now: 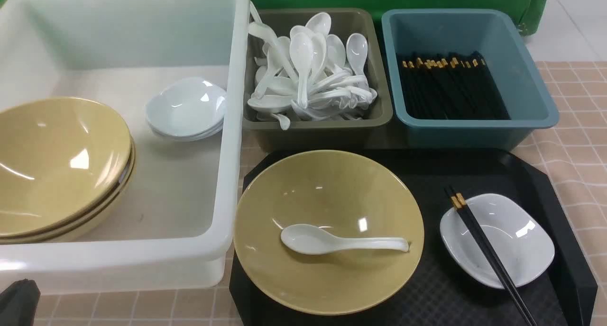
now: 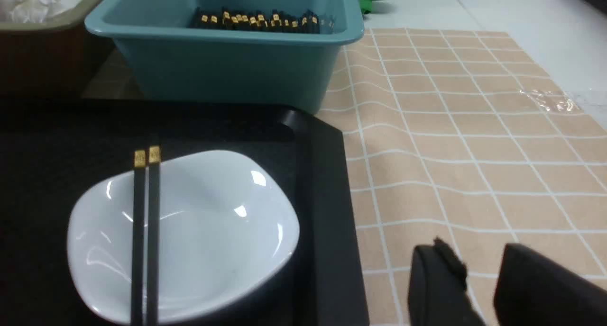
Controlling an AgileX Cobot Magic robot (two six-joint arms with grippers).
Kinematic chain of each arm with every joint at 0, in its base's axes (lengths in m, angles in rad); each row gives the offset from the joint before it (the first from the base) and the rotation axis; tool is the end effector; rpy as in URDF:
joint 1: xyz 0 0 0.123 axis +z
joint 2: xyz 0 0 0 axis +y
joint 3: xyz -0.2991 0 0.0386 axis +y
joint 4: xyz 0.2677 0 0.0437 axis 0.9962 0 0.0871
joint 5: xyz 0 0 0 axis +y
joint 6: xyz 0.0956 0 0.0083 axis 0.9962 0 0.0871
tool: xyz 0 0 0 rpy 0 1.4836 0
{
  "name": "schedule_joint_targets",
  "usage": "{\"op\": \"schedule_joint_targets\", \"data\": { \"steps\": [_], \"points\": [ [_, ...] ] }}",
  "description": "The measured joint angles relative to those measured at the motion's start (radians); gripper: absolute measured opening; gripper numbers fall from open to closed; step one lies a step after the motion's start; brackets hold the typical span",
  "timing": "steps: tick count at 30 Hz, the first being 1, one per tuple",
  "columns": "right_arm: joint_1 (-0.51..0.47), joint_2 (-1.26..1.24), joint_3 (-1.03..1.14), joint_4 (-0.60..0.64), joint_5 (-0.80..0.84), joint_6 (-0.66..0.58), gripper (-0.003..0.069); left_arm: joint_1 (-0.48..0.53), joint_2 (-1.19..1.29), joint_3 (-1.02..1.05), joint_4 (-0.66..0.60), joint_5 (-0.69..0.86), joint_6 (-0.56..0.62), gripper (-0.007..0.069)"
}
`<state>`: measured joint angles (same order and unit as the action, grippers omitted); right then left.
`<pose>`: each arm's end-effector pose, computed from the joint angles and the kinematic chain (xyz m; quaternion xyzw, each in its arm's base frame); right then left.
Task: On brown table put chopsticks spoon bowls plates into blue grey white boxes.
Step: 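Move the grippers toward the tableware on the black tray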
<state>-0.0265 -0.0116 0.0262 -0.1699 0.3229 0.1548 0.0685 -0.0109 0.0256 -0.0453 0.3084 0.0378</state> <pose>0.0615 -0.0068 0.1745 0.0244 0.7880 -0.0313 0.6144 0.0620 0.0029 0.1756 -0.0247 0.7849 0.0141 0.6189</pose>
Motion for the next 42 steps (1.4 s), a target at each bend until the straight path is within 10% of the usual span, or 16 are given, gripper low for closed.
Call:
{"op": "schedule_joint_targets", "data": {
  "steps": [42],
  "points": [
    [0.0, 0.0, 0.0, 0.0, 0.0, 0.0, 0.0236, 0.0, 0.0, 0.0, 0.038, 0.0, 0.0, 0.0001]
  ]
}}
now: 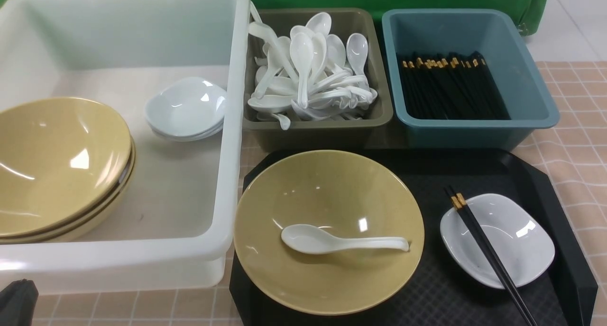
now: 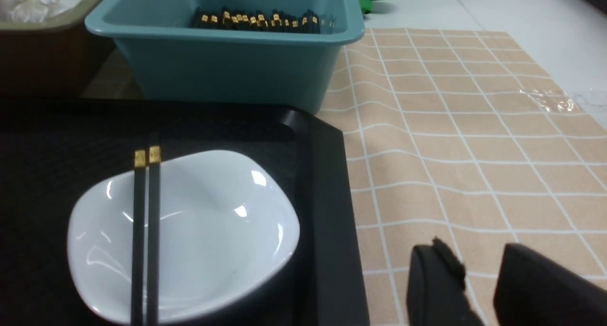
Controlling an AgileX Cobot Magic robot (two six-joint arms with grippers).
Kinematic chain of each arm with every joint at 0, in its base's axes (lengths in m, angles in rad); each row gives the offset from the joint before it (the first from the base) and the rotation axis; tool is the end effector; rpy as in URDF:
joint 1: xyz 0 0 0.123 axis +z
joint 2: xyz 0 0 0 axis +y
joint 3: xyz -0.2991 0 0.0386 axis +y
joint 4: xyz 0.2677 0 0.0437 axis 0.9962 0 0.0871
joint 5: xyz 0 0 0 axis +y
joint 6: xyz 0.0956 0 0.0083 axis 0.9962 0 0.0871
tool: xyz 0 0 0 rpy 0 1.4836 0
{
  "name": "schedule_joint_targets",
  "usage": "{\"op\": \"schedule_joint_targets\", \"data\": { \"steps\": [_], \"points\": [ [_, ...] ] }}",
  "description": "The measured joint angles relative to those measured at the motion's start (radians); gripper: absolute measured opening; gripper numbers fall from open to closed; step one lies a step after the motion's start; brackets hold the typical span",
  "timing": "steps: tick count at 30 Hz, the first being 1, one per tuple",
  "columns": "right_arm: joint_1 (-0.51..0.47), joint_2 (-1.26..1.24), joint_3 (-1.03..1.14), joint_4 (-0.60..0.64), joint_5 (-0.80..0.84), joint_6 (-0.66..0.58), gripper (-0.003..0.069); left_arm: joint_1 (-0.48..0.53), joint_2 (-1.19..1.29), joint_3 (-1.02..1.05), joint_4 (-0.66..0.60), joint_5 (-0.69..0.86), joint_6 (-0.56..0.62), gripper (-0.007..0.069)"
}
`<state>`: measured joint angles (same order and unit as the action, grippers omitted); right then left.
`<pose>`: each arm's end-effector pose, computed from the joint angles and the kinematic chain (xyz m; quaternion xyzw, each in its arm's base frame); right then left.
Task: On brown table put chopsticks spoon bowls plates into blue grey white boxes.
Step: 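Move the grippers toward the tableware on the black tray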
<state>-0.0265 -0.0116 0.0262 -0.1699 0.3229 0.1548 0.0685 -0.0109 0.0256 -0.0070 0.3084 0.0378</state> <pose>0.0615 -0.0068 0.1745 0.0244 0.7880 -0.0313 0.6144 0.0620 0.0040 0.1756 -0.0140 0.7853 0.0300 0.6183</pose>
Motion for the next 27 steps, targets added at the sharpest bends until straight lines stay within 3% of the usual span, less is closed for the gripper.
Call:
{"op": "schedule_joint_targets", "data": {
  "steps": [10, 17, 19, 22, 23, 24, 27],
  "points": [
    [0.0, 0.0, 0.0, 0.0, -0.003, 0.059, 0.0236, 0.0, 0.0, 0.0, -0.009, -0.022, 0.0, 0.0001],
    [0.0, 0.0, 0.0, 0.0, -0.003, 0.109, 0.0236, 0.0, 0.0, 0.0, -0.151, -0.04, -0.005, 0.0001],
    [0.0, 0.0, 0.0, 0.0, -0.003, 0.183, 0.0236, 0.0, 0.0, 0.0, -0.234, -0.061, -0.022, 0.0001],
    [0.0, 0.0, 0.0, 0.017, -0.009, 0.369, 0.0236, 0.0, 0.0, 0.0, -0.494, -0.109, -0.134, 0.0001],
    [0.0, 0.0, 0.0, 0.02, -0.011, 0.386, 0.0236, 0.0, 0.0, 0.0, -0.516, -0.109, -0.134, 0.0001],
    [0.0, 0.0, 0.0, 0.042, -0.019, 0.539, 0.0236, 0.0, 0.0, 0.0, -0.676, -0.127, -0.209, 0.0001],
    [0.0, 0.0, 0.001, 0.086, -0.039, 0.843, 0.0236, 0.0, 0.0, 0.0, -0.978, -0.153, -0.33, 0.0001]
  ]
}}
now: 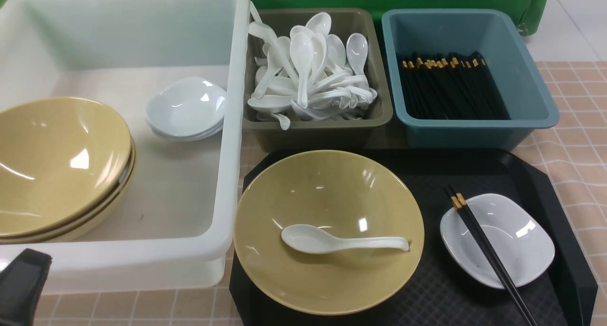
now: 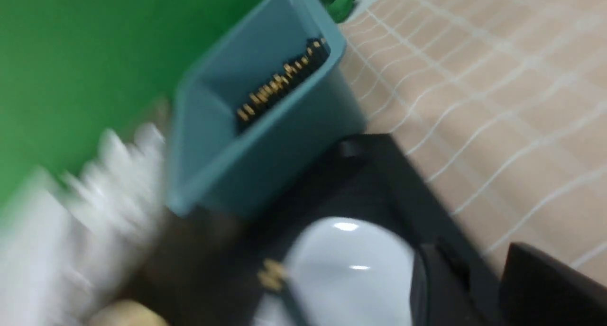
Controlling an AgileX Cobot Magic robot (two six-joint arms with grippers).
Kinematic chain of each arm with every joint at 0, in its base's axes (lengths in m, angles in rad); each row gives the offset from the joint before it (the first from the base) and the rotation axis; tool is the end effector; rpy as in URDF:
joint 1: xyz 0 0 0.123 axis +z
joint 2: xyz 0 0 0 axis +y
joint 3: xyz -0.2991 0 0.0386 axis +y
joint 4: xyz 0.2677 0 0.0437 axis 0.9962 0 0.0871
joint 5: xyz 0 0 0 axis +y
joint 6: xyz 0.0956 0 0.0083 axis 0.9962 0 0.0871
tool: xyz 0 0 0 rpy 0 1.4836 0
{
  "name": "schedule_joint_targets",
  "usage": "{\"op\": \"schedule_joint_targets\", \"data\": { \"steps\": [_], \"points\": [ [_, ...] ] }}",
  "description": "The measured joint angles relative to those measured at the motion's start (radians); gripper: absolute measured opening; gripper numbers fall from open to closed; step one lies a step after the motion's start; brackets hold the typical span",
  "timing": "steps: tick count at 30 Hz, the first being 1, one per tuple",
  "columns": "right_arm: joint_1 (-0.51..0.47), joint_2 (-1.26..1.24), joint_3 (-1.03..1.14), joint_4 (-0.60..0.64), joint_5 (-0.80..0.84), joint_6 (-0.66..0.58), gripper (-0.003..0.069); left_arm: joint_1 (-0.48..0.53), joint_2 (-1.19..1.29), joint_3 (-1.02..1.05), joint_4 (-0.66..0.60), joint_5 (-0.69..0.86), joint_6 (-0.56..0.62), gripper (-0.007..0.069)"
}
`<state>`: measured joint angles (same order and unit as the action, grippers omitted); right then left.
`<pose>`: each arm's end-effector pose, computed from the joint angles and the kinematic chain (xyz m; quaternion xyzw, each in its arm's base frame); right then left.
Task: On brown table put chopsticks spoon bowls plates into blue grey white boxes.
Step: 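Move the grippers toward the tableware on the black tray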
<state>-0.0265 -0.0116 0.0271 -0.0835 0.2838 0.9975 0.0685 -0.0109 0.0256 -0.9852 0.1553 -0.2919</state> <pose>0.0625 -0.0039 0.1775 0.3600 0.6893 0.2626 0.5712 0.0647 -0.0080 0.1968 -0.4057 0.5851 -0.4345 0.5517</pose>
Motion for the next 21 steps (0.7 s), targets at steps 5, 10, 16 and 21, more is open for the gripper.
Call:
{"op": "schedule_joint_targets", "data": {
  "steps": [5, 10, 16, 21],
  "points": [
    [0.0, 0.0, 0.0, 0.012, -0.015, 0.185, 0.0236, 0.0, 0.0, 0.0, -0.124, -0.019, -0.011, 0.0001],
    [0.001, 0.0, 0.0, 0.018, 0.006, 0.143, 0.0237, 0.0, 0.0, 0.0, -0.138, 0.003, 0.015, 0.0001],
    [0.069, 0.0, -0.055, 0.084, 0.057, -0.123, 0.0237, 0.0, 0.0, -0.135, -0.08, 0.111, 0.28, 0.0001],
    [0.191, 0.132, -0.287, 0.089, 0.184, -0.441, 0.0175, 0.0, 0.135, -0.373, 0.132, 0.274, 0.521, 0.0001]
  ]
}}
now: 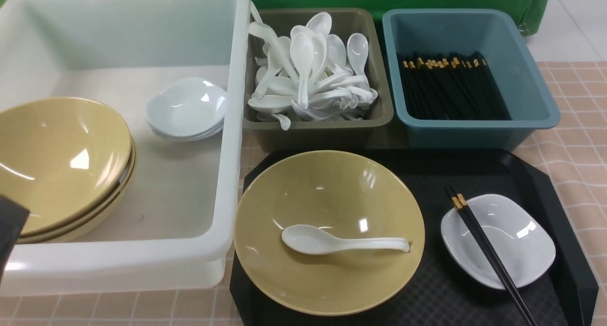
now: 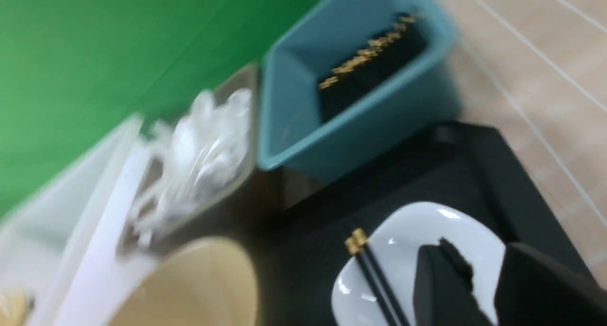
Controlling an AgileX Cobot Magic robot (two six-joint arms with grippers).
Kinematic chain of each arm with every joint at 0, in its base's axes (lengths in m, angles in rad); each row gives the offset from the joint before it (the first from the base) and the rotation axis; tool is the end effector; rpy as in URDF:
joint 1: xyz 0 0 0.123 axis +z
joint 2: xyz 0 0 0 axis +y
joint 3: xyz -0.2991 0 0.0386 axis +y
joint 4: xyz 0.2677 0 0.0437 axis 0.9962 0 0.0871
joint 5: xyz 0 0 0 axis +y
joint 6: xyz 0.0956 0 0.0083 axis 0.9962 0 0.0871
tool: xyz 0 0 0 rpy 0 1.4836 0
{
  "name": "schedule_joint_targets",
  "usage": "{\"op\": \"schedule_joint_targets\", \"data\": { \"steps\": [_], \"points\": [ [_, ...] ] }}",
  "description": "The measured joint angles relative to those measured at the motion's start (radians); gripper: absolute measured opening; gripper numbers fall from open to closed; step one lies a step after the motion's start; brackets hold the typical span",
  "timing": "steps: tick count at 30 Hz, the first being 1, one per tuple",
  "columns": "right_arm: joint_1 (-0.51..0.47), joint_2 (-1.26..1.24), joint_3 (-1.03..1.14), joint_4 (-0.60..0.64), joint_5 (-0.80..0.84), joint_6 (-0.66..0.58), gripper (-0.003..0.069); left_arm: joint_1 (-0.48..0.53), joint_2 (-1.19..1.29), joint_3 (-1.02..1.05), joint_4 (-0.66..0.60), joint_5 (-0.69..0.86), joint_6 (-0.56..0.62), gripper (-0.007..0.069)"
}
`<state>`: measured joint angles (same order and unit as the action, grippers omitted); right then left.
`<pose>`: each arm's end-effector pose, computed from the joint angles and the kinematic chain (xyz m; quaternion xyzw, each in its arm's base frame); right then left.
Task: On brown table put chopsticks spoon bowls plates into blue grey white boxes.
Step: 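Move the grippers toward the tableware on the black tray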
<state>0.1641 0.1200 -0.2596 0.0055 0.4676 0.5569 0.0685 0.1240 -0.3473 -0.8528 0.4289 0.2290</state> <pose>0.0590 0.0100 0.2547 0.1547 0.7716 0.2200 0.5765 0.0524 -0.0266 0.3018 -0.1119 0.6920 -0.2846 0.6540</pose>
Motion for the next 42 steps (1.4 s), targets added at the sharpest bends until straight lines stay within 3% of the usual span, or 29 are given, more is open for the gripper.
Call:
{"op": "schedule_joint_targets", "data": {
  "steps": [4, 7, 11, 13, 14, 20, 22, 26, 28, 31, 34, 40, 42],
  "points": [
    [0.073, 0.282, -0.216, 0.0, 0.157, -0.303, 0.0052, 0.0, 0.309, -0.251, 0.309, 0.25, 0.041, 0.0001],
    [0.087, 0.484, -0.382, 0.0, 0.323, -0.483, 0.0036, -0.003, 0.504, -0.418, 0.474, 0.423, 0.044, 0.0001],
    [0.087, 0.675, -0.516, 0.0, 0.494, -0.638, 0.0036, -0.042, 0.668, -0.553, 0.578, 0.527, 0.045, 0.0001],
    [0.09, 0.818, -0.586, 0.001, 0.572, -0.709, 0.0036, -0.139, 0.791, -0.632, 0.614, 0.565, 0.045, 0.0001],
    [0.09, 0.818, -0.59, 0.001, 0.572, -0.709, 0.0036, -0.148, 0.799, -0.636, 0.616, 0.57, 0.045, 0.0001],
    [0.175, 1.062, -0.665, 0.002, 0.528, -0.727, 0.006, -0.479, 1.047, -0.725, 0.697, 0.603, 0.052, 0.0001],
    [0.183, 1.089, -0.672, 0.003, 0.516, -0.727, 0.0071, -0.521, 1.074, -0.739, 0.712, 0.602, 0.052, 0.0001],
    [0.197, 1.244, -0.705, 0.008, 0.451, -0.711, 0.0228, -0.661, 1.197, -0.786, 0.743, 0.597, 0.052, 0.0001],
    [0.197, 1.282, -0.708, 0.007, 0.433, -0.702, 0.0288, -0.678, 1.218, -0.789, 0.746, 0.594, 0.052, 0.0001],
    [0.197, 1.381, -0.722, 0.006, 0.392, -0.684, 0.0455, -0.705, 1.25, -0.791, 0.752, 0.57, 0.052, 0.0001],
    [0.197, 1.452, -0.727, 0.006, 0.373, -0.68, 0.0533, -0.705, 1.256, -0.791, 0.77, 0.527, 0.055, 0.0001],
    [0.197, 1.536, -0.729, 0.006, 0.36, -0.663, 0.0535, -0.705, 1.256, -0.791, 0.808, 0.455, 0.059, 0.0001],
    [0.197, 1.556, -0.73, 0.006, 0.356, -0.66, 0.0464, -0.705, 1.258, -0.792, 0.829, 0.434, 0.059, 0.0001]
  ]
}}
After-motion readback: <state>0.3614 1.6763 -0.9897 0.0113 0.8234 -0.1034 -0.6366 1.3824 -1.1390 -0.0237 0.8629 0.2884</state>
